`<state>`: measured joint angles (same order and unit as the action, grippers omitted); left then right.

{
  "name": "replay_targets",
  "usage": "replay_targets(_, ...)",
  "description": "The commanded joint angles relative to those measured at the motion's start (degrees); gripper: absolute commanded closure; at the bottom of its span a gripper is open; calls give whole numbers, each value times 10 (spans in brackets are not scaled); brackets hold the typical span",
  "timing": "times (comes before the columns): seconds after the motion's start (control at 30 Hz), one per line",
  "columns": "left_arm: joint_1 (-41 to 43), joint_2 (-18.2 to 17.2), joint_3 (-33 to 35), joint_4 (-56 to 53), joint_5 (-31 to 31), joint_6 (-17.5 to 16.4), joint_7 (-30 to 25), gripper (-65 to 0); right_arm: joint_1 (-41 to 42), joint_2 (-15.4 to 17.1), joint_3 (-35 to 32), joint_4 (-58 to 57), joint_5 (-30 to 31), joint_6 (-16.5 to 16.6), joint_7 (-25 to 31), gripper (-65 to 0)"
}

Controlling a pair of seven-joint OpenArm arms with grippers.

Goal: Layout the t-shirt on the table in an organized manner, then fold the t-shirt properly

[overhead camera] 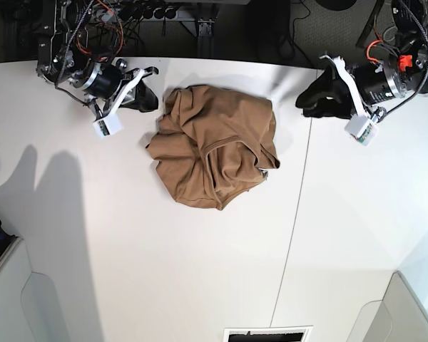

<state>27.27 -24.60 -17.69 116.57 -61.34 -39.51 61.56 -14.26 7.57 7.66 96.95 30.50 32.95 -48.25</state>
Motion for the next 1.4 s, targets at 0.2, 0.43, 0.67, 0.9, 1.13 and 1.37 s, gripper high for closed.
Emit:
replay_targets(0.2, 93, -7, -4, 21, -5, -5, -9, -163, -74, 18, 2, 48, 23, -2, -13, 0)
replay_targets(0.43, 182, -7, -4, 21, 13, -5, -9, -163, -161, 44, 2, 96, 45, -1, -16, 0)
replay_targets(0.67, 256, -7, 8, 4, 107, -5, -43, -163, -236, 48, 1, 107, 44, -1, -15, 0)
replay_targets(0.9, 241, -7, 110, -159, 275, -5, -138, -163, -247, 47, 0, 16, 10, -2, -10, 0)
replay_targets(1.13, 107, -1, 265, -429, 372, 80, -140, -163, -174, 48, -49, -191, -59, -57, -19, 0)
replay_targets(1.37, -59, 20, 368, -648, 395, 114, -141, -163, -71, 42, -137, -355, -113, -123, -48, 0)
